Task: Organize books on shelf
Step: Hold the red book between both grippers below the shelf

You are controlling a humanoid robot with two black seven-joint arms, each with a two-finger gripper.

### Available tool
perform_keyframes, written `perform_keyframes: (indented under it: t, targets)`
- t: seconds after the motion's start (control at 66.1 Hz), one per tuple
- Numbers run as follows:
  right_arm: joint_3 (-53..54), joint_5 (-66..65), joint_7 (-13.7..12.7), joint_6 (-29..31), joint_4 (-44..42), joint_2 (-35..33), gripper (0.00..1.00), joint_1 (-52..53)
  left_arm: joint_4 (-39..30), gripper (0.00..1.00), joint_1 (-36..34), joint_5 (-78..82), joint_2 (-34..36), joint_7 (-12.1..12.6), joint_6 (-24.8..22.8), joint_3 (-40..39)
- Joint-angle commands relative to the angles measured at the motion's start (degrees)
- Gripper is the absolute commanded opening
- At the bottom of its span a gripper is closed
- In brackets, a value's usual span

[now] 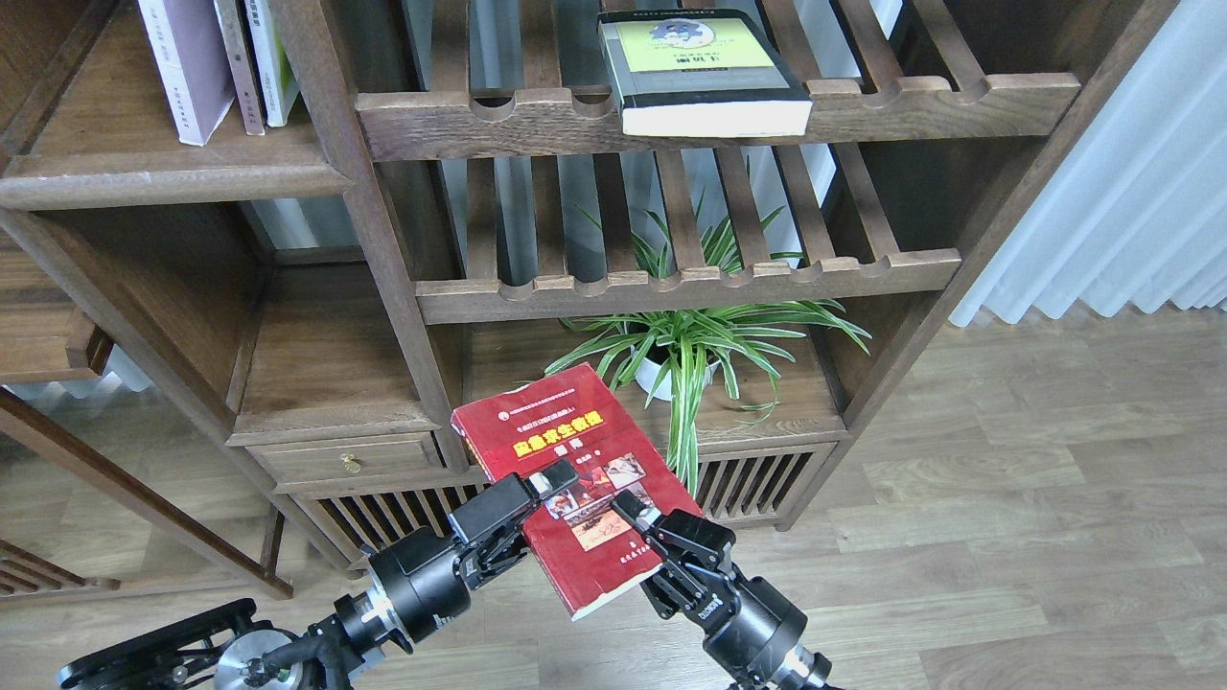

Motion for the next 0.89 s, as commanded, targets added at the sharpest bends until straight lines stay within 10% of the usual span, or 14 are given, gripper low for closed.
perform_keyframes:
  t: [0.0, 0.575, 0.711, 0.878]
  targets:
    - [-0.08, -0.01, 0.0, 0.0, 0.0, 0.02, 0.1, 0.09, -0.09, 0.97, 0.07, 0.02, 0.04, 0.0, 0.0, -0.08]
    - [-0.26, -0.19, 0.0, 0.0, 0.0, 0.02, 0.11, 0.44, -0.35, 0.55, 0.24, 0.11, -0.13, -0.61, 0.0, 0.1]
    - [-0.26, -0.19, 0.0, 0.0, 0.0, 0.02, 0.11, 0.61, -0.44, 0.16, 0.24, 0.11, -0.13, -0.7, 0.0, 0.45]
    - [-0.26, -0.1, 0.0, 0.0, 0.0, 0.1, 0.13, 0.61, -0.44, 0.08, 0.24, 0.11, -0.13, -0.79, 0.0, 0.54]
